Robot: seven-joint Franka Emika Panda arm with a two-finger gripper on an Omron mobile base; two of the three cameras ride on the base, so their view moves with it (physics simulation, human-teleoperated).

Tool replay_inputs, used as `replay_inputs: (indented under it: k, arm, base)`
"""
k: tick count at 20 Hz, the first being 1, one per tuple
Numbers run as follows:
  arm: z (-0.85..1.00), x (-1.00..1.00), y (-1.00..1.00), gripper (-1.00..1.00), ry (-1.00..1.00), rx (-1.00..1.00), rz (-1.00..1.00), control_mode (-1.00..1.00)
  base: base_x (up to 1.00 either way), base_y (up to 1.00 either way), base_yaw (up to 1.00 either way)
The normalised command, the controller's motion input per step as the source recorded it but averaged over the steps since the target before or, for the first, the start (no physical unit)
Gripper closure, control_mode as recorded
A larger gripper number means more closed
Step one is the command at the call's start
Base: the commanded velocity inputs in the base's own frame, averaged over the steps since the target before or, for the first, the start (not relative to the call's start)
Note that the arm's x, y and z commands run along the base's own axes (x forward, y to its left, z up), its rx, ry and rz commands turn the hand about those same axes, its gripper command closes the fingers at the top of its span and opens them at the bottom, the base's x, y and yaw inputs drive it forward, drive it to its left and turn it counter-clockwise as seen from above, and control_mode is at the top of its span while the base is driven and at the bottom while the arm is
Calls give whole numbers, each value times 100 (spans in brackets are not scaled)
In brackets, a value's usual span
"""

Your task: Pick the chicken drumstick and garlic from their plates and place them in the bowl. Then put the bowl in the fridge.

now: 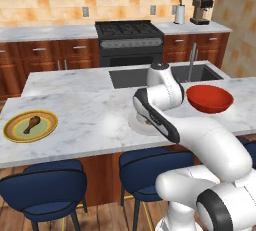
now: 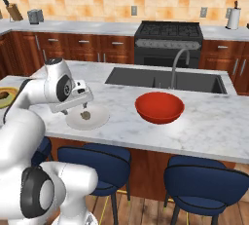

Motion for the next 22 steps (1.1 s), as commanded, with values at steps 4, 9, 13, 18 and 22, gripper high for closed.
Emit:
replay_inputs:
  k: [4, 9, 13, 18, 22]
  arm:
    - [-19, 39, 0, -100, 5, -5, 3, -100]
    - [-17, 36, -1, -100, 7, 0, 3, -100]
    - [-21, 25, -11, -100, 16, 0, 6, -100]
    - [-18, 25, -7, -100, 8, 0, 8, -100]
    - [-17, 18, -1, -100, 0, 0, 9, -100]
  base:
    - [0, 0, 0]
    - [0, 0, 0]
    - [0, 0, 0]
    - [0, 0, 0]
    - [0, 0, 0]
